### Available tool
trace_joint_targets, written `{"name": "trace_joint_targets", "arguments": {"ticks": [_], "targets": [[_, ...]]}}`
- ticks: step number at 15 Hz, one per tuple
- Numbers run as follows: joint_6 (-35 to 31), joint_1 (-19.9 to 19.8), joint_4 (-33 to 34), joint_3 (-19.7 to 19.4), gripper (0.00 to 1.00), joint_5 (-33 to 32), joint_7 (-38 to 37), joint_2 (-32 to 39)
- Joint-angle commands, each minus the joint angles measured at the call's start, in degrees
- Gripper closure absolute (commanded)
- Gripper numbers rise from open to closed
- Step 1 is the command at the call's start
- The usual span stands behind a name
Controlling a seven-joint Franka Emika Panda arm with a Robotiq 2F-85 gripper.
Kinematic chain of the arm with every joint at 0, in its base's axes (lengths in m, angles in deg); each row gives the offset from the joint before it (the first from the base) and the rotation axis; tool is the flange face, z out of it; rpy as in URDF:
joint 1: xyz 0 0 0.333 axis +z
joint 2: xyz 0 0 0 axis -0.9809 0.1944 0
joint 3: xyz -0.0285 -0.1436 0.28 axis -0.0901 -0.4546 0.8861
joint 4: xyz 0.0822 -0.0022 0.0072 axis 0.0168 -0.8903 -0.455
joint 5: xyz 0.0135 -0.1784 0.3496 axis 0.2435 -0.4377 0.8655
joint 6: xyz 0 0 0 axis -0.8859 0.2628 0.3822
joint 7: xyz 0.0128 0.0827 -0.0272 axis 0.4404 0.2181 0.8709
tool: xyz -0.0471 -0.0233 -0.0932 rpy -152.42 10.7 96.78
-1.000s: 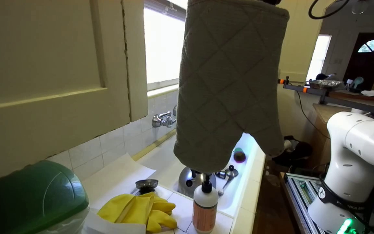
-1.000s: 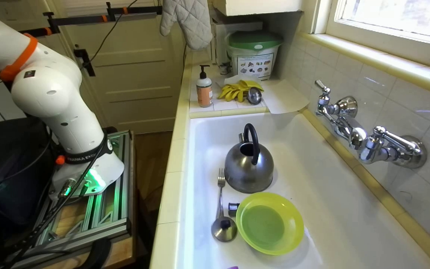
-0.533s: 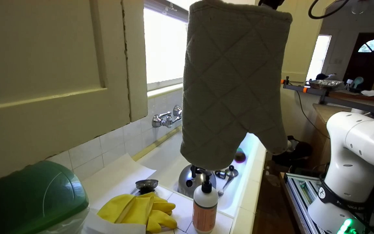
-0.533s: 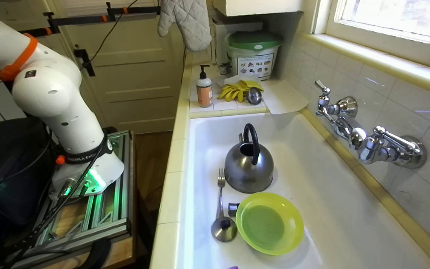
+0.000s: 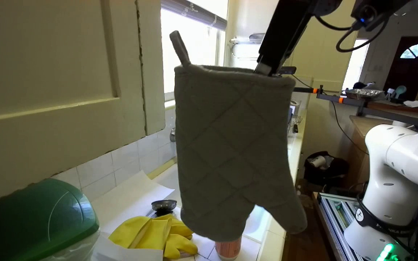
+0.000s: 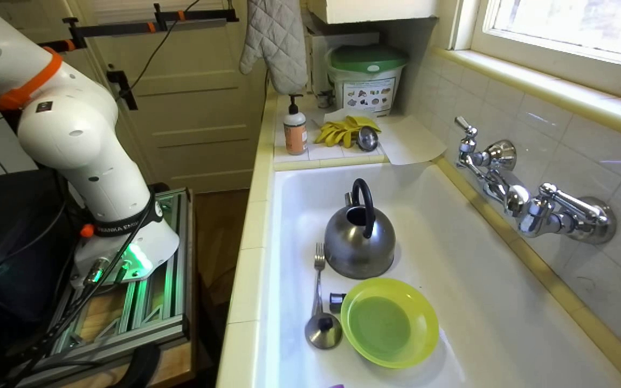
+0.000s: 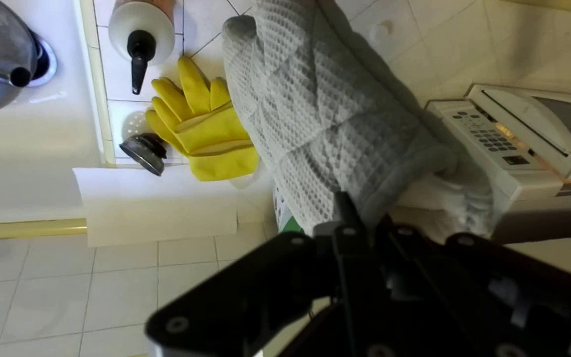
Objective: Put the grey oven mitt on the left side of the countertop.
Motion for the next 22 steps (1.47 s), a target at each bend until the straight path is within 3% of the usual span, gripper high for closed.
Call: {"name": "trace_joint_targets", "arguments": {"ticks": [1, 8, 9, 14, 15, 22], "targets": [[-6.7, -1.4, -3.4, 3.1, 0.98, -5.0, -9.1, 2.5], [-9.4, -0.4, -8.2, 5.3, 0.98, -15.9, -23.1, 7.2], [-7.0, 1.1, -6.4, 2.8, 0.93, -14.2, -19.8, 7.2], [-7.7, 1.4, -7.2, 3.3, 0.93, -15.8, -21.9, 8.3], [-7.8, 1.4, -7.2, 3.3, 0.98, -15.8, -21.9, 8.3], [-13.6, 1.6, -9.8, 6.4, 0.98, -23.7, -30.1, 14.4]]}}
